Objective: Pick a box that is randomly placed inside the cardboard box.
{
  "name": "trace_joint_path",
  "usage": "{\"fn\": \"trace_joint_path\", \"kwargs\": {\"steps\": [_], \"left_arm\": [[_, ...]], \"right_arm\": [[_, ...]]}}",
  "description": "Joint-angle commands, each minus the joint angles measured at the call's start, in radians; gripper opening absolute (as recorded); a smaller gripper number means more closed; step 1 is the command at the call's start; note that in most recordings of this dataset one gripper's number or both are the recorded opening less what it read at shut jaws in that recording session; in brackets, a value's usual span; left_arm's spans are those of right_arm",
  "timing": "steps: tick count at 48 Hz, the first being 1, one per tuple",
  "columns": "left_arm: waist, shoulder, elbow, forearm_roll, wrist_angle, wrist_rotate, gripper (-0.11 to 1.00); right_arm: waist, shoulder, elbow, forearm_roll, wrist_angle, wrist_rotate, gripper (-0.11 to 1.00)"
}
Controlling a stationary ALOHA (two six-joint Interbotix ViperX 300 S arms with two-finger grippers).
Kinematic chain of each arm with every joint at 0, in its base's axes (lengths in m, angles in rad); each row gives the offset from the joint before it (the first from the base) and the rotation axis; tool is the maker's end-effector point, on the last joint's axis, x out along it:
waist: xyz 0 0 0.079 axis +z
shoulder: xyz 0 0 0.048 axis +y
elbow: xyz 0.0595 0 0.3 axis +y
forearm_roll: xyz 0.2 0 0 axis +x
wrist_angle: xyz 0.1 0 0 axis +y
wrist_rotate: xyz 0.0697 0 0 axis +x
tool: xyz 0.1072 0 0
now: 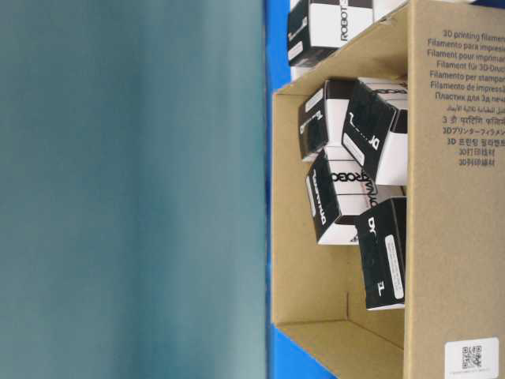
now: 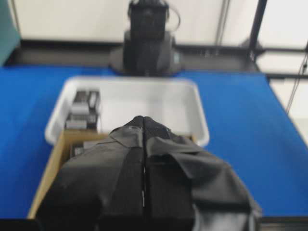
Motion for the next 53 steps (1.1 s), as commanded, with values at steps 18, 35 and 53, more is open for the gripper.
{"fn": "trace_joint_path", "kwargs": {"steps": [18,35,53], "left_arm": [[0.000,-0.006,-0.049,0.003,0.158,-0.002,-0.07],[0.002,-0.003,-0.058,0.003,0.227,-0.043,-0.07],[-0.020,0.005,-0.058,0.006,0.229,-0.084,-0.07]], "right_arm": [[-0.035,0.278,-0.321,-0.003,0.383,0.216,0.00],[-0.049,0.566,-0.479,-0.069,0.592,0.420,0.00],[-0.069,0.864,-0.657,-0.092,0.715,0.434,0.03]]}}
